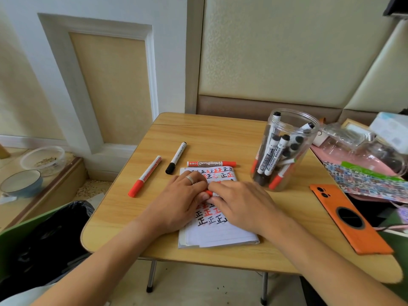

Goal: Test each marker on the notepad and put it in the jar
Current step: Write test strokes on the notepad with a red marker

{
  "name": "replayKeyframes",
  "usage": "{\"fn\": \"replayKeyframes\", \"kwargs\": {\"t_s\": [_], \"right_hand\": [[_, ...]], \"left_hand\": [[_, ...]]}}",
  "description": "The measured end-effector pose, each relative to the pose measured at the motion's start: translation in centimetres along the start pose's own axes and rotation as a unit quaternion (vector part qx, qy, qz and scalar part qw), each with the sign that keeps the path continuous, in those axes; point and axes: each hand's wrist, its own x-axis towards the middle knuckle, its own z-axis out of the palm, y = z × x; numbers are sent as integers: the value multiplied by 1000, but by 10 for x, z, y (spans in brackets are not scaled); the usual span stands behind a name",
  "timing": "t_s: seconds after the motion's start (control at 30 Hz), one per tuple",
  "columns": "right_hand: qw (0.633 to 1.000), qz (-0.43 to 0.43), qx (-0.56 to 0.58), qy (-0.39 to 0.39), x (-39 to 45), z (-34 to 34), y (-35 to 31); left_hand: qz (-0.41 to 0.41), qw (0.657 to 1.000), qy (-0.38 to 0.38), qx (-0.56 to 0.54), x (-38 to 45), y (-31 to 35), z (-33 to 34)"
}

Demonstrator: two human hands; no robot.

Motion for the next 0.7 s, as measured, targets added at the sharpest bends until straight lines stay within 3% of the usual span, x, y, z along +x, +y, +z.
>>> {"fn": "replayKeyframes", "kwargs": {"t_s": [0.27,0.7], "right_hand": [[999,21,-13,-48,4,-3,-2],[997,17,-42,-61,5,-9,-5]], "left_hand": [[3,1000,-3,2,0,-2,1],[-1,1000,6,-8,0,-4,4]]}}
